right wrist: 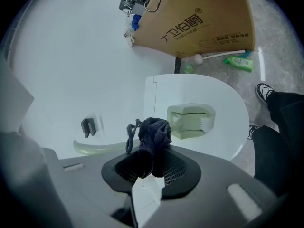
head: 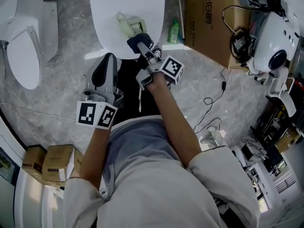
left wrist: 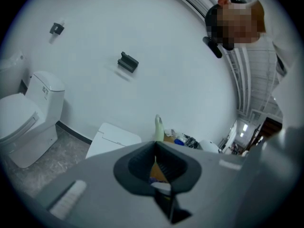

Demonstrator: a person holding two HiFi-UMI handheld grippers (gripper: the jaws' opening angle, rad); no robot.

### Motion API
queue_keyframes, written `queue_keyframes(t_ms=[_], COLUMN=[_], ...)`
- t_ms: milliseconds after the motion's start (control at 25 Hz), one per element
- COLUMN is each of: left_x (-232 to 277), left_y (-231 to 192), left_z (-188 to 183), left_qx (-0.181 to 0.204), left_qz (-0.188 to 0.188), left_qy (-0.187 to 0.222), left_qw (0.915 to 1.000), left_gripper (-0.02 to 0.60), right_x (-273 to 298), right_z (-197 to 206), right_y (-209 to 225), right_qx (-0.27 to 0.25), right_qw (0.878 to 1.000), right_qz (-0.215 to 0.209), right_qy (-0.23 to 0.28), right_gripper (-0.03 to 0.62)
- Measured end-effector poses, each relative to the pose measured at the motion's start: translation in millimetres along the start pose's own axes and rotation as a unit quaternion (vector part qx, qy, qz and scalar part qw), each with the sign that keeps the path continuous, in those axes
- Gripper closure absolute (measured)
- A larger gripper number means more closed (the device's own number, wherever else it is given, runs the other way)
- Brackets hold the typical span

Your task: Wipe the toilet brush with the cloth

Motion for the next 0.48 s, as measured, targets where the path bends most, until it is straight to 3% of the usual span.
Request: queue_keyframes(t_ms=[320,480], left_x=[-14,-21], left_y=[6,8], left_z=[0,0], left_qx=[-0.003,-0.005], left_qz=[-0.001,-0.002], left_qy=[-0.002,0.0], left_qw=[1.0,1.0], left_gripper=[0.581,0.581], right_x=[-12,-13], right_z=[4,7], right_y=[-16,-26], right_qx=[0.001,-0.006], right_qw=[1.0,1.0], right_qz=[0.017,0.005], right_qy=[-0.011,-0.018], right_gripper=[0.513,0.513])
Point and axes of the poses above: the fingertips, and each gripper's own axes: x forward along the fingers, y to its right, z out of its underside, the point moved 7 cm from there along -x, backward along the fingers, and after that the axes turned 15 degrees about -y, right-handed, at the moved point
